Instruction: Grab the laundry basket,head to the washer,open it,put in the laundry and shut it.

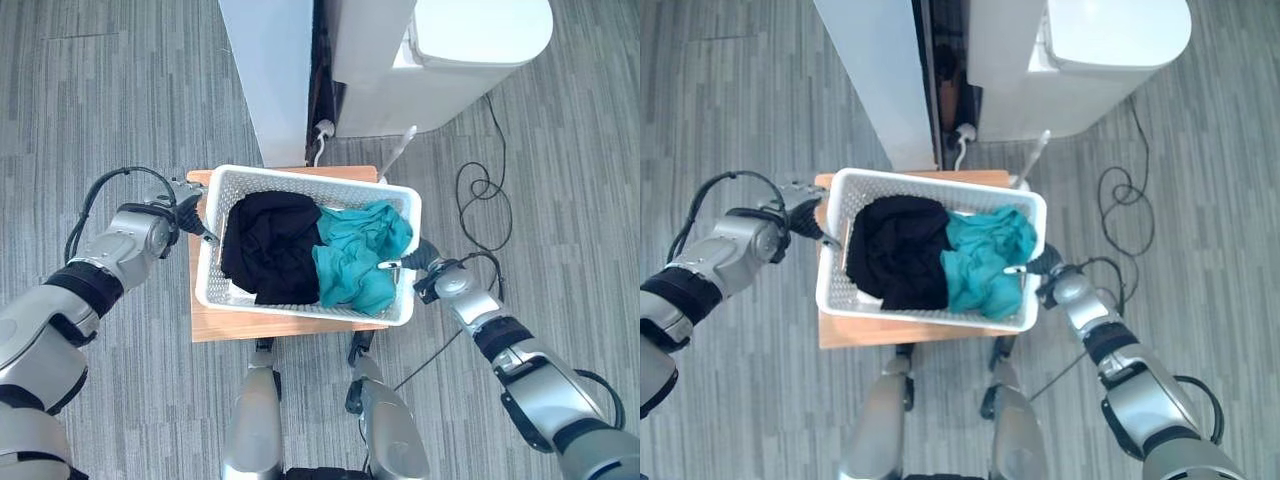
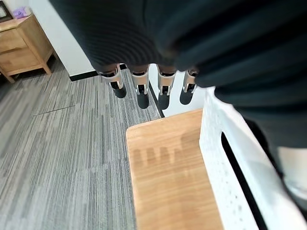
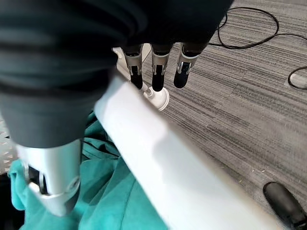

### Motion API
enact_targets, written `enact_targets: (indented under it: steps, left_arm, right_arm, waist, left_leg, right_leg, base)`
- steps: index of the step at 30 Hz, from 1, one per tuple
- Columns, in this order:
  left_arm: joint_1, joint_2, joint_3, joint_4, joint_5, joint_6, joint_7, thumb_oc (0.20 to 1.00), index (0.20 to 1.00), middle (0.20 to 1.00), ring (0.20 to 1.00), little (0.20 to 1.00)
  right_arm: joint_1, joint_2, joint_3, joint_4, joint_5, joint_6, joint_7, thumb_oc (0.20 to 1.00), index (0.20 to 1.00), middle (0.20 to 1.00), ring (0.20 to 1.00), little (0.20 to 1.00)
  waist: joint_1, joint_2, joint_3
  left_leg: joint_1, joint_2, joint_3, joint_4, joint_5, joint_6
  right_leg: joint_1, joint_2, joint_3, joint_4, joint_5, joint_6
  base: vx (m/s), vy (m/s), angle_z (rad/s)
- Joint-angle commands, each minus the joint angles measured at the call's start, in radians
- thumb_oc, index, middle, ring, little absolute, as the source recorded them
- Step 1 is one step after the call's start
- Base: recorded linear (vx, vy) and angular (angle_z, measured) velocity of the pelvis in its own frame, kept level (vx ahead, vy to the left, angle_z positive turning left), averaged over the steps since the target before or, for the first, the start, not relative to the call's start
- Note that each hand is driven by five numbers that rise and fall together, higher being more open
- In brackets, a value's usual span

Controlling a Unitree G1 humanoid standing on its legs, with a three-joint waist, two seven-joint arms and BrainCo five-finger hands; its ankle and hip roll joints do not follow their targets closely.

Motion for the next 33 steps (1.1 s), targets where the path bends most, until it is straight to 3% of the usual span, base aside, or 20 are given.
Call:
enact_targets:
  steps: [1, 2, 4, 5, 6, 7, 8, 9, 10, 12, 13, 14, 15, 16, 22, 33]
  left_arm:
    - [0.021, -0.097, 0.077, 0.129, 0.016, 0.032, 0.047, 1.0, 1.0, 1.0, 1.0, 1.0]
    - [0.022, -0.097, 0.078, 0.129, 0.016, 0.031, 0.047, 1.0, 1.0, 1.0, 1.0, 1.0]
    - [0.037, -0.178, 0.096, 0.278, -0.012, 0.023, 0.068, 1.0, 1.0, 1.0, 1.0, 1.0]
    - [0.032, -0.185, 0.093, 0.289, -0.014, 0.018, 0.073, 0.736, 0.736, 0.736, 0.736, 0.736]
    - [-0.001, -0.26, 0.066, 0.485, -0.033, -0.006, 0.09, 0.545, 0.545, 0.545, 0.545, 0.545]
    - [-0.004, -0.263, 0.064, 0.491, -0.034, -0.008, 0.092, 0.539, 0.539, 0.539, 0.539, 0.539]
    - [-0.02, -0.284, 0.05, 0.543, -0.041, -0.012, 0.095, 0.592, 0.592, 0.592, 0.592, 0.592]
    - [-0.034, -0.301, 0.043, 0.585, -0.048, -0.015, 0.1, 0.887, 0.887, 0.887, 0.887, 0.887]
    - [-0.043, -0.319, 0.04, 0.629, -0.063, -0.016, 0.105, 1.0, 1.0, 1.0, 1.0, 1.0]
    - [-0.043, -0.354, 0.041, 0.727, -0.079, -0.02, 0.112, 1.0, 1.0, 1.0, 1.0, 1.0]
    - [-0.044, -0.361, 0.05, 0.753, -0.09, -0.021, 0.118, 0.558, 0.558, 0.558, 0.558, 0.558]
    - [-0.048, -0.366, 0.053, 0.769, -0.094, -0.022, 0.122, 0.476, 0.476, 0.476, 0.476, 0.476]
    - [-0.052, -0.37, 0.054, 0.776, -0.098, -0.025, 0.125, 0.2, 0.2, 0.2, 0.2, 0.2]
    - [-0.051, -0.368, 0.057, 0.782, -0.093, -0.03, 0.125, 0.2, 0.2, 0.2, 0.2, 0.2]
    - [-0.041, -0.326, 0.093, 0.688, -0.069, -0.055, 0.179, 0.2, 0.2, 0.2, 0.2, 0.2]
    - [0.018, -0.318, 0.141, 0.498, -0.037, -0.032, 0.22, 0.2, 0.2, 0.2, 0.2, 0.2]
  right_arm:
    - [-0.006, -0.012, 0.006, 0.031, -0.02, 0.009, 0.008, 1.0, 1.0, 1.0, 1.0, 1.0]
    - [-0.006, -0.012, 0.007, 0.031, -0.02, 0.009, 0.008, 1.0, 1.0, 1.0, 1.0, 1.0]
    - [-0.02, 0.004, 0.017, 0.047, -0.007, 0.007, 0.006, 1.0, 1.0, 1.0, 1.0, 1.0]
    - [-0.02, 0.003, 0.018, 0.048, -0.007, 0.006, 0.005, 1.0, 1.0, 1.0, 1.0, 1.0]
    - [-0.042, 0.014, 0.039, 0.076, 0.007, -0.004, -0.005, 1.0, 1.0, 1.0, 1.0, 1.0]
    - [-0.044, 0.014, 0.039, 0.077, 0.007, -0.005, -0.005, 1.0, 1.0, 1.0, 1.0, 1.0]
    - [-0.053, 0.017, 0.047, 0.083, 0.013, -0.011, -0.009, 1.0, 1.0, 1.0, 1.0, 1.0]
    - [-0.06, 0.021, 0.054, 0.085, 0.017, -0.014, -0.012, 1.0, 1.0, 1.0, 1.0, 1.0]
    - [-0.069, 0.026, 0.062, 0.09, 0.024, -0.02, -0.015, 1.0, 1.0, 1.0, 1.0, 1.0]
    - [-0.087, 0.039, 0.078, 0.093, 0.037, -0.038, -0.018, 1.0, 1.0, 1.0, 1.0, 1.0]
    - [-0.094, 0.043, 0.082, 0.091, 0.038, -0.043, -0.019, 1.0, 1.0, 1.0, 1.0, 1.0]
    - [-0.1, 0.047, 0.085, 0.086, 0.038, -0.048, -0.021, 0.849, 0.849, 0.849, 0.849, 0.849]
    - [-0.108, 0.051, 0.088, 0.084, 0.037, -0.053, -0.025, 0.517, 0.517, 0.517, 0.517, 0.517]
    - [-0.112, 0.053, 0.09, 0.077, 0.033, -0.058, -0.028, 0.2, 0.2, 0.2, 0.2, 0.2]
    - [-0.077, 0.026, 0.061, -0.016, -0.03, -0.08, -0.074, 0.2, 0.2, 0.2, 0.2, 0.2]
    - [0.009, -0.03, -0.055, -0.157, -0.057, -0.068, -0.123, 0.2, 0.2, 0.2, 0.2, 0.2]
  waist:
    - [0.021, 0.058, 0.002]
    - [0.021, 0.058, 0.001]
    - [0.014, 0.051, 0.008]
    - [0.014, 0.053, 0.007]
    - [0.005, 0.044, 0.013]
    - [0.006, 0.045, 0.013]
    - [0.004, 0.042, 0.013]
    - [0.001, 0.039, 0.014]
    - [0.0, 0.036, 0.014]
    - [-0.005, 0.025, 0.017]
    - [-0.006, 0.022, 0.018]
    - [-0.009, 0.018, 0.018]
    - [-0.011, 0.016, 0.018]
    - [-0.013, 0.014, 0.018]
    - [-0.011, 0.02, 0.018]
    - [-0.005, 0.033, 0.007]
  left_leg:
    - [-0.021, -0.023, -0.057, -0.077, 0.041, 0.048]
    - [-0.021, -0.023, -0.057, -0.077, 0.041, 0.048]
    - [-0.031, -0.024, -0.057, -0.078, 0.047, 0.046]
    - [-0.032, -0.024, -0.058, -0.078, 0.047, 0.046]
    - [-0.038, -0.021, -0.06, -0.084, 0.056, 0.044]
    - [-0.039, -0.021, -0.06, -0.084, 0.056, 0.044]
    - [-0.041, -0.02, -0.061, -0.088, 0.059, 0.043]
    - [-0.042, -0.019, -0.062, -0.092, 0.062, 0.042]
    - [-0.043, -0.018, -0.062, -0.095, 0.066, 0.041]
    - [-0.043, -0.016, -0.063, -0.101, 0.071, 0.039]
    - [-0.042, -0.014, -0.063, -0.104, 0.072, 0.038]
    - [-0.041, -0.013, -0.063, -0.106, 0.073, 0.038]
    - [-0.04, -0.011, -0.064, -0.109, 0.075, 0.037]
    - [-0.04, -0.01, -0.063, -0.114, 0.076, 0.037]
    - [-0.035, -0.008, -0.062, -0.145, 0.081, 0.038]
    - [-0.008, -0.014, -0.059, -0.154, 0.066, 0.045]
  right_leg:
    - [0.008, -0.067, 0.045, 0.144, -0.127, 0.071]
    - [0.008, -0.067, 0.045, 0.144, -0.127, 0.071]
    - [0.002, -0.066, 0.043, 0.143, -0.125, 0.069]
    - [0.001, -0.066, 0.042, 0.143, -0.125, 0.069]
    - [-0.007, -0.063, 0.042, 0.138, -0.12, 0.069]
    - [-0.007, -0.063, 0.042, 0.138, -0.12, 0.069]
    - [-0.01, -0.062, 0.042, 0.135, -0.118, 0.07]
    - [-0.01, -0.061, 0.042, 0.132, -0.117, 0.07]
    - [-0.011, -0.061, 0.043, 0.129, -0.114, 0.071]
    - [-0.013, -0.058, 0.044, 0.124, -0.111, 0.071]
    - [-0.014, -0.057, 0.044, 0.124, -0.111, 0.07]
    - [-0.014, -0.055, 0.045, 0.122, -0.111, 0.071]
    - [-0.015, -0.055, 0.045, 0.123, -0.111, 0.071]
    - [-0.016, -0.054, 0.045, 0.122, -0.11, 0.071]
    - [-0.029, -0.054, 0.045, 0.123, -0.114, 0.075]
    - [-0.006, -0.059, 0.045, 0.126, -0.13, 0.079]
  base:
    - [0.0, 0.0, 0.0]
    - [0.0, 0.0, 0.0]
    - [0.0, 0.0, 0.0]
    - [0.0, 0.0, 0.0]
    - [0.0, -0.007, 0.03]
    - [0.0, 0.0, 0.0]
    - [0.0, 0.0, 0.0]
    - [0.0, 0.0, 0.0]
    - [0.0, 0.0, 0.0]
    - [0.0, 0.0, 0.0]
    - [0.0, 0.0, 0.0]
    - [0.0, 0.0, 0.0]
    - [0.0, 0.0, 0.0]
    - [0.0, 0.0, 0.0]
    - [0.01, 0.001, 0.01]
    - [0.02, 0.003, 0.01]
